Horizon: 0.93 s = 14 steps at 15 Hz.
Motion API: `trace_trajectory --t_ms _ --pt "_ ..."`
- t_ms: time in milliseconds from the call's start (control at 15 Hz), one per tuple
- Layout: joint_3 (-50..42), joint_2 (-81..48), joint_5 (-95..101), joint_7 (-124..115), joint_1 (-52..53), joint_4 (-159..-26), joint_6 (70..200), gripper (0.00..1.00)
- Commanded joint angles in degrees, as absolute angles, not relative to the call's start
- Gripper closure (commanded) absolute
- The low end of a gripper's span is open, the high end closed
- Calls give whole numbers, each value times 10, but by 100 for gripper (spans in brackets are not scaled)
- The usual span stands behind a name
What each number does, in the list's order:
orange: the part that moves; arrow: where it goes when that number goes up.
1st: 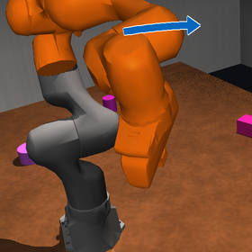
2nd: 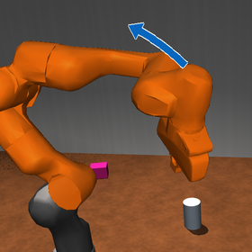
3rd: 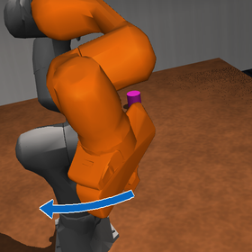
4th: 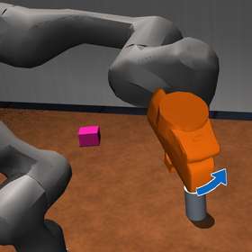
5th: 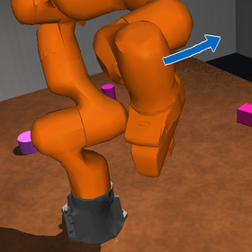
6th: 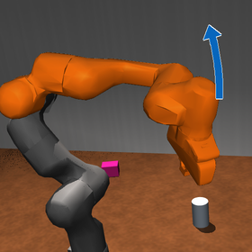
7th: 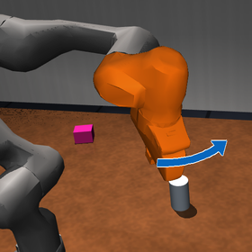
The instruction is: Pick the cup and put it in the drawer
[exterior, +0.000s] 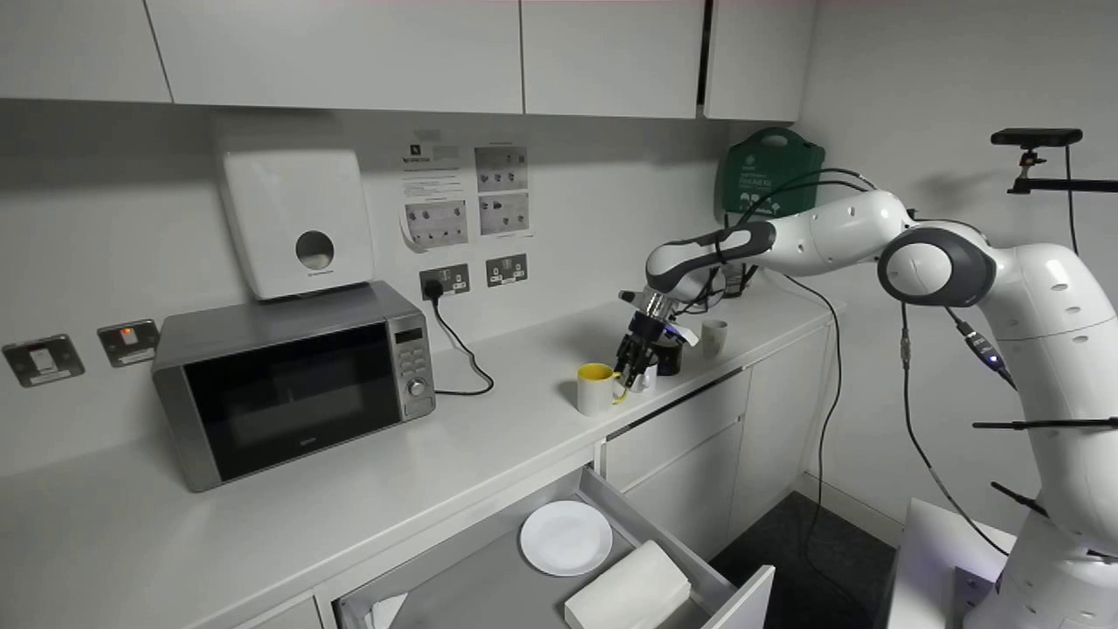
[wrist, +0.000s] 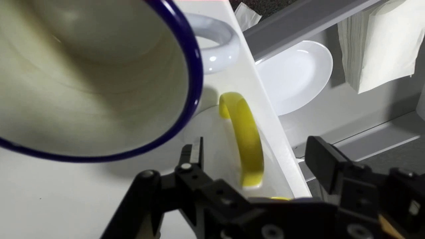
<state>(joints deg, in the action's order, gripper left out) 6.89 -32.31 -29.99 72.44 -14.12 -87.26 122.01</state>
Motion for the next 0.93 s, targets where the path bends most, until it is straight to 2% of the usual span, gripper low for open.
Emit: trace_trajectory --t_ms 0,400,467,600,867 --pt "73 -308 -303 746 -146 -894 1233 47" --pt "73 -307 -304 745 -147 -893 1231 95" --pt "73 -306 -304 745 -147 -894 1230 99" --pt "72 -306 -303 743 -146 -893 1230 95" --pt "71 -301 -302 743 -147 -896 1229 95"
